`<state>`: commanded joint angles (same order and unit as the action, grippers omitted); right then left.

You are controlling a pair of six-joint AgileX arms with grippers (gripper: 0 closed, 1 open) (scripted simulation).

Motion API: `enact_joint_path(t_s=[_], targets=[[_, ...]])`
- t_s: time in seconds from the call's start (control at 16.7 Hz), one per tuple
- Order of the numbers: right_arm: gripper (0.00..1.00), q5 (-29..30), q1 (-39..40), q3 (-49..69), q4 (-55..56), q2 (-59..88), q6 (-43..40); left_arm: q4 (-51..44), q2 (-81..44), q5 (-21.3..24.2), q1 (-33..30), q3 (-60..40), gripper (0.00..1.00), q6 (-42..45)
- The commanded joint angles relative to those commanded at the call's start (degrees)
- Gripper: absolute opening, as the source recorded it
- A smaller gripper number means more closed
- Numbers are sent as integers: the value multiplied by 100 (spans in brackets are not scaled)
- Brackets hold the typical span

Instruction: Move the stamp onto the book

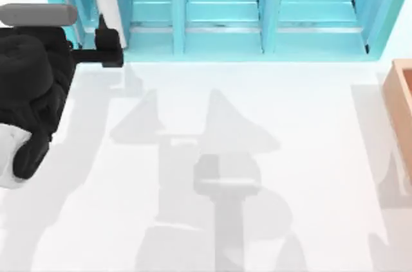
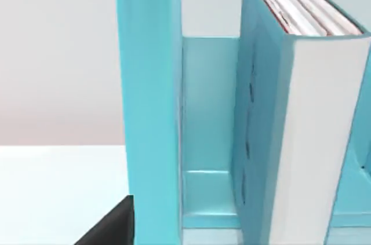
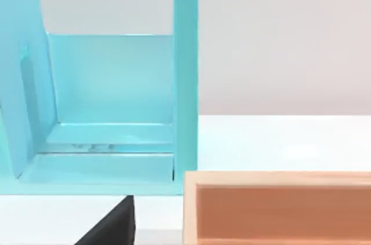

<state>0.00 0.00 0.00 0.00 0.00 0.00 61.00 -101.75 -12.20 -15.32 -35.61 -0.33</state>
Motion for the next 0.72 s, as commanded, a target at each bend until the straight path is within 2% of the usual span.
enact_joint_path(t_s=[0.3,0.72], targets=[[100,0,0,0,0,0,0,1026,-1676,-192,-270,-600,100,-4],[100,0,0,0,0,0,0,1198,-1941,-219,-289,-683,100,-5]])
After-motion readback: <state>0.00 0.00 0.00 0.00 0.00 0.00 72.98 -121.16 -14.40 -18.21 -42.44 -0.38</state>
